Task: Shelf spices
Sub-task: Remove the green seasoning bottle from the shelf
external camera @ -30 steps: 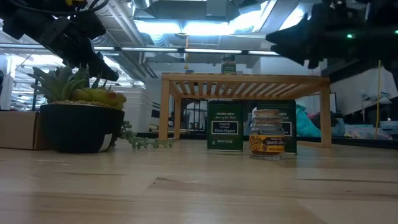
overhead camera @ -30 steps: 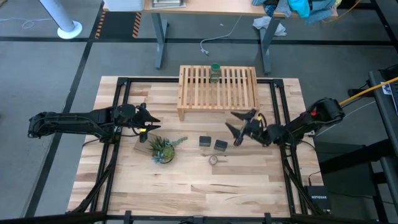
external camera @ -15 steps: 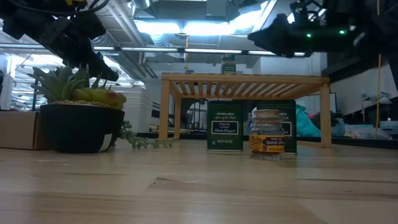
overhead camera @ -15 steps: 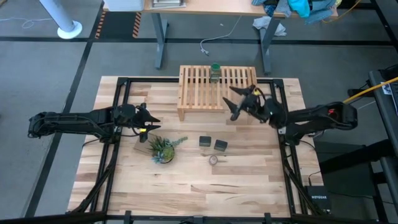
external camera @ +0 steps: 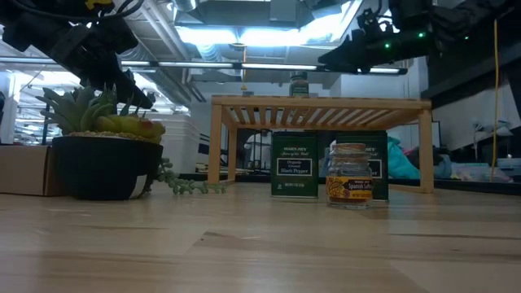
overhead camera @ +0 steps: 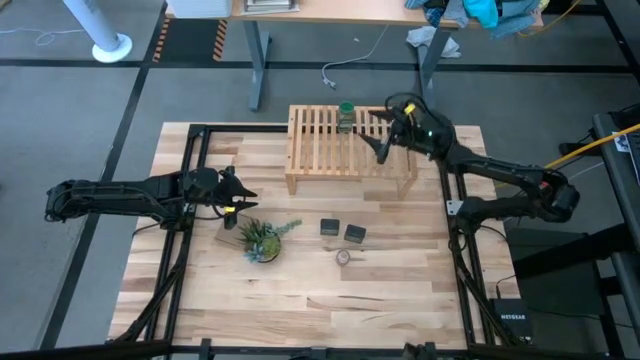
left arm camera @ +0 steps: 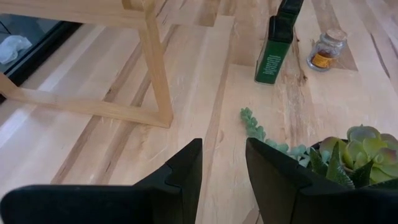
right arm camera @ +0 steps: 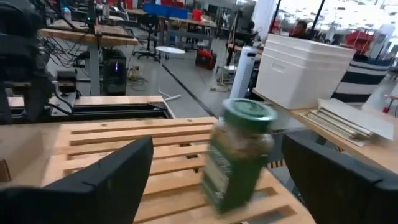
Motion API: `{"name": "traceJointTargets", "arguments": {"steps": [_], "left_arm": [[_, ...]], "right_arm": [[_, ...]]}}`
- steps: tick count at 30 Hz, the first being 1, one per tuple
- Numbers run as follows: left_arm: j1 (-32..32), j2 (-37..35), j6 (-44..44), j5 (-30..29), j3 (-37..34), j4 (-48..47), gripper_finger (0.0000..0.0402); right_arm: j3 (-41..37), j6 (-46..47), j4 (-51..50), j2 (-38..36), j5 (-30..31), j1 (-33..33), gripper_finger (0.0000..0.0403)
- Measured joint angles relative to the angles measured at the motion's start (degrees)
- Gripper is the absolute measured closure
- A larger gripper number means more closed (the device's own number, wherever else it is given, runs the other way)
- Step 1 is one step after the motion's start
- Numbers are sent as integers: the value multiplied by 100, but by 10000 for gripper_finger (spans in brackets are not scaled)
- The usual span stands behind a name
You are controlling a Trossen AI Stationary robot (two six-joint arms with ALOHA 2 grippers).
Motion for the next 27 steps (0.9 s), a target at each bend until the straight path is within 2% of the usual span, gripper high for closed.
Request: {"name": "traceJointTargets", "arguments": {"steps": [4, 12, 19, 27], "left_arm": [[-2, -1, -1, 2, 0, -1, 286], [-1, 1, 0, 1, 0, 0, 286], [-2, -1, 0, 2, 0, 0, 286], [-2, 1, 1, 2, 0, 0, 286]], "right_arm": [[144, 3, -232, 2, -476, -362, 22], [149, 4, -190, 317, -939, -764, 17], [149, 31, 675, 888, -1204, -839, 17], [153, 221, 1188, 1430, -1474, -913, 17]]}}
